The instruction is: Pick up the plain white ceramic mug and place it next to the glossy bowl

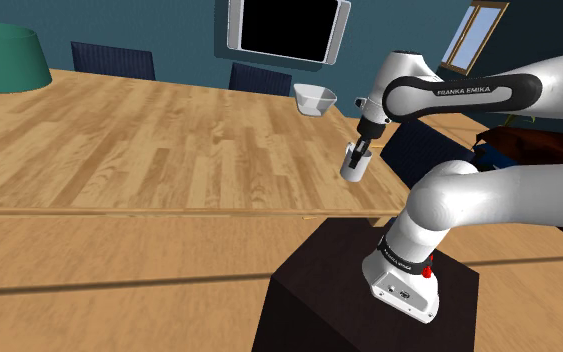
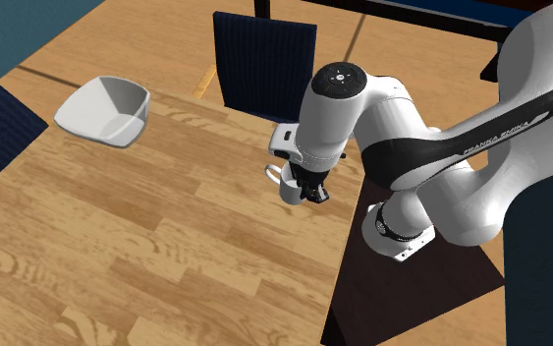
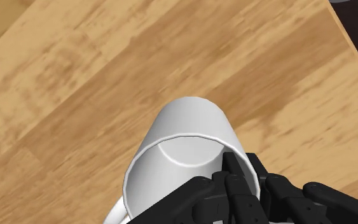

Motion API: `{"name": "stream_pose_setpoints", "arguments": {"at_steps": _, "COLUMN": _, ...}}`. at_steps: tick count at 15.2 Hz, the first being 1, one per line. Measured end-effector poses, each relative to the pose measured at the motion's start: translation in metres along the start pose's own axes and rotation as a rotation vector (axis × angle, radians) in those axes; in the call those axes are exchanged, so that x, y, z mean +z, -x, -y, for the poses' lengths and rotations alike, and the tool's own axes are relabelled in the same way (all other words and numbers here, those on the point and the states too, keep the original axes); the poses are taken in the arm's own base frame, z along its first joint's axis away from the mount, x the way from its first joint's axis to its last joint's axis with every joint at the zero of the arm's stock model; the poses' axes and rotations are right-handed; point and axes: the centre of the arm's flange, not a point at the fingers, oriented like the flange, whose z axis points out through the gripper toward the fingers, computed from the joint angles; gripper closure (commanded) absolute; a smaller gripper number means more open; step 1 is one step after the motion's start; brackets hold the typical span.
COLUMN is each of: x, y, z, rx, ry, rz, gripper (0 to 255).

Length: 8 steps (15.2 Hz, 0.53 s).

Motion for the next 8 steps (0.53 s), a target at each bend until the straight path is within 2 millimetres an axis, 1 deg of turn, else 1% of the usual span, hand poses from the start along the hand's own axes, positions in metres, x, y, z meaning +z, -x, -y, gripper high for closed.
{"name": "stream_pose_setpoints", "arguments": {"at_steps": 5, "x": 0.0, "y": 0.0, "z": 0.0, "rx": 0.0, "ry": 0.0, "rz": 0.0, "gripper": 255}}
{"name": "stream_pose_setpoints", "arguments": {"at_steps": 8, "x": -0.011, "y": 0.0, "z": 0.0, "rx": 0.0, "ry": 0.0, "rz": 0.0, "gripper": 255}}
